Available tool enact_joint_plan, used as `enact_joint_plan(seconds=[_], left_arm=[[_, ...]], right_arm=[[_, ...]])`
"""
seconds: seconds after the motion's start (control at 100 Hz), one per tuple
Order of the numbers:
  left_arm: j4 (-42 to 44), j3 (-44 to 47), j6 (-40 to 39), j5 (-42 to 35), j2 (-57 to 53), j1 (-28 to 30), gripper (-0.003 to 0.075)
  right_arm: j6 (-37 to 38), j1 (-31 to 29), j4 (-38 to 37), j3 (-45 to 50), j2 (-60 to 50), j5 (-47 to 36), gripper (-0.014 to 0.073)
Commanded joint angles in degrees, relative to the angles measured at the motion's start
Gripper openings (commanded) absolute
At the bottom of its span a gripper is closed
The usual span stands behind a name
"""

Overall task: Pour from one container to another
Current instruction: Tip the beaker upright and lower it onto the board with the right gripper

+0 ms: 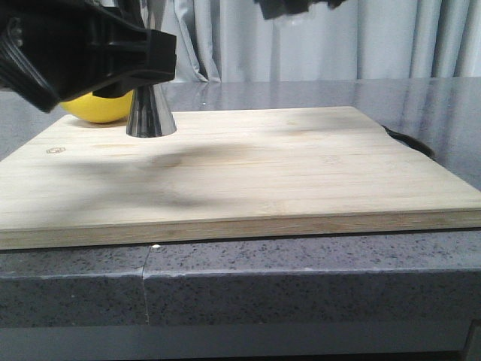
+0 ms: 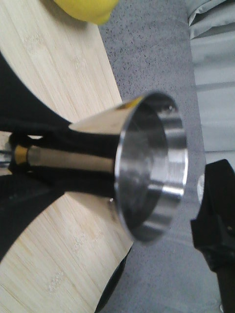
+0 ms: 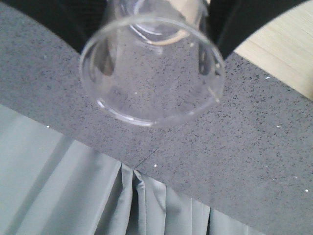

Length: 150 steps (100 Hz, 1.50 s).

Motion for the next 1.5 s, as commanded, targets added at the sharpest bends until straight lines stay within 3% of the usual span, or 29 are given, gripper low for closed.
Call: enact_joint_plan(seconds=[0.0, 0.37, 0.93, 1.49], left_arm=[[0.4, -1.6, -0.5, -5.7, -1.8, 0.2, -0.0019], [0.4, -1.6, -0.5, -5.7, -1.8, 0.2, -0.0019], [0.4, -1.6, -0.5, -5.8, -1.8, 0.2, -0.0019], [0.4, -1.6, -0.5, -5.8, -1.8, 0.2, -0.0019]], right_arm=[[2.5, -0.3, 0.3, -1.9, -0.6, -7.2, 0.0176], [10.1, -0.3, 0.3, -1.3, 4.1, -11.2, 0.0176], [11.5, 3.0, -1.8, 16.4, 2.2, -27.0, 0.0176], [12.1, 4.0, -2.3, 17.5, 2.8, -26.4, 0.0176]])
